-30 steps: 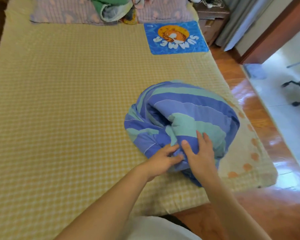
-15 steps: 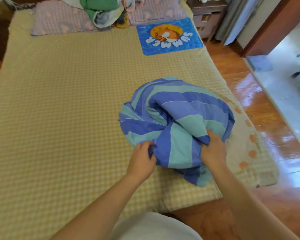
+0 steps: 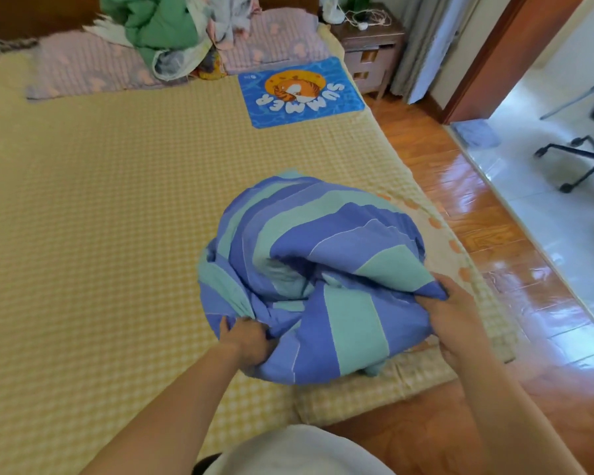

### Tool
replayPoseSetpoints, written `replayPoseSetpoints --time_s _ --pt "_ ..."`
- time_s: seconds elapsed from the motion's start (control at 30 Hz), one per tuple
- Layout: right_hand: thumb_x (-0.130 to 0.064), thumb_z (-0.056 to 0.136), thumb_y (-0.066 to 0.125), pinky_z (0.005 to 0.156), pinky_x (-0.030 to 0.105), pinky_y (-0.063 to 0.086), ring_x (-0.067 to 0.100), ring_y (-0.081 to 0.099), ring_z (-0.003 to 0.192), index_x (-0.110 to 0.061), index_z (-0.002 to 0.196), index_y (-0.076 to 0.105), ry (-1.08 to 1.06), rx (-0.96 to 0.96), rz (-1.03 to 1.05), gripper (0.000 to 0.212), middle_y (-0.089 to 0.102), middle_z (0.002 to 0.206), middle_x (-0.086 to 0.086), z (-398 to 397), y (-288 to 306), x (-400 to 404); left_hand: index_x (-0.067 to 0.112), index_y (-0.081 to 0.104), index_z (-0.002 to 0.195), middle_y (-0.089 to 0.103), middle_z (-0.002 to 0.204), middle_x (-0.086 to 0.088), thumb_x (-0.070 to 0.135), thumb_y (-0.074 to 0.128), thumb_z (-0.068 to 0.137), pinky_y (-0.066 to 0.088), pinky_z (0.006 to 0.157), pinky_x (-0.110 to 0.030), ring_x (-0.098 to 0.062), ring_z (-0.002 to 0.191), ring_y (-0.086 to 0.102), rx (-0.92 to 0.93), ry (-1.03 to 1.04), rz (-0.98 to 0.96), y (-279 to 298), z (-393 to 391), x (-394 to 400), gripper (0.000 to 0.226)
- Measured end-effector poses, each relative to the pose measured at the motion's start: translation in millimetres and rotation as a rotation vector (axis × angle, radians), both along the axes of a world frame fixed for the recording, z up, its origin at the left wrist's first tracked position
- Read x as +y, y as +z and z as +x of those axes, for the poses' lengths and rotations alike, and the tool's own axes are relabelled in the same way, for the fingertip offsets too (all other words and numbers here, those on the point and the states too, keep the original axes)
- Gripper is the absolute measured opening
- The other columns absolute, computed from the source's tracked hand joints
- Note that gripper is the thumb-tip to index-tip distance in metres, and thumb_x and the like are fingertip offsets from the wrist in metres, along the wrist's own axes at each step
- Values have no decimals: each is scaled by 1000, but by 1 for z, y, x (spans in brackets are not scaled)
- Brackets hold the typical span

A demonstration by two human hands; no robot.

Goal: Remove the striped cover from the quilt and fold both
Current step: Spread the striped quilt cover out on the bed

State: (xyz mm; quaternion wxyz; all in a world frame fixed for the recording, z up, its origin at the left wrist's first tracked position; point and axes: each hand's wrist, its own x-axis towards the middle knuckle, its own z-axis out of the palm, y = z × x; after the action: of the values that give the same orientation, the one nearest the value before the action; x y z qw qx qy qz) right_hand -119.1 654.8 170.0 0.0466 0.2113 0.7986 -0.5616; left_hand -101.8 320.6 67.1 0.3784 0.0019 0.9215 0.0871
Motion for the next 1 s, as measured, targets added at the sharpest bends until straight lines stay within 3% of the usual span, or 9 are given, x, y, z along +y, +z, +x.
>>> replayPoseSetpoints --time_s 0.13,0.3,0.43,0.57,0.67,0.73,0.83,0.93,1.0 --pt "-23 73 58 60 39 44 19 53 74 -3 86 61 -223 -34 199 25 61 75 20 -53 -22 18 19 58 96 69 104 -12 36 42 99 43 89 -39 -35 101 63 127 14 166 16 29 37 24" --pt "-13 89 57 90 49 45 47 56 114 3 128 48 -268 -262 579 43 53 128 32 -81 -28 43 33 48 82 58 79 17 75 49 80 42 64 -35 -4 71 57 -18 317 613 71 18 44 42" --pt "-10 88 52 93 54 42 47 54 110 -18 147 27 -163 -166 697 65 34 143 19 -60 -33 20 36 42 137 54 130 17 80 52 79 41 89 -28 -12 118 58 -197 288 523 67 33 28 74" --pt "-6 86 51 74 39 44 42 60 99 -28 146 36 120 -136 654 66 57 116 21 -33 -58 6 12 61 120 64 123 -9 55 60 91 46 88 -33 -26 109 62 -337 154 228 28 71 11 52" --pt "-4 80 49 64 37 41 39 57 82 -22 120 49 122 -283 722 44 58 94 16 -6 -74 28 18 65 92 65 87 -1 44 63 90 49 76 -31 -21 87 66 -353 274 347 21 84 1 26" --pt "-4 83 51 69 39 44 42 60 89 -15 112 52 8 -423 722 31 60 99 22 8 -81 47 23 60 80 58 74 7 39 62 92 42 66 -25 -15 74 57 -282 323 445 24 85 -6 20" --pt "-16 94 55 95 46 44 41 52 123 -3 129 53 -141 -703 760 37 53 133 27 13 -81 59 25 68 109 66 99 13 32 58 96 47 78 -19 -11 94 62 -259 313 511 26 89 -22 18" --pt "-39 82 53 110 55 28 44 37 133 -12 140 41 -274 -196 892 65 38 145 26 3 -71 25 34 52 134 64 118 10 34 60 95 50 83 -24 -8 101 64 -216 670 620 28 93 -48 39" --pt "-35 71 70 115 51 14 44 26 139 -17 149 31 231 155 1151 89 28 152 22 0 -67 -31 33 50 137 64 118 6 32 61 96 52 86 -29 -12 103 65 -191 941 721 31 86 -57 42"
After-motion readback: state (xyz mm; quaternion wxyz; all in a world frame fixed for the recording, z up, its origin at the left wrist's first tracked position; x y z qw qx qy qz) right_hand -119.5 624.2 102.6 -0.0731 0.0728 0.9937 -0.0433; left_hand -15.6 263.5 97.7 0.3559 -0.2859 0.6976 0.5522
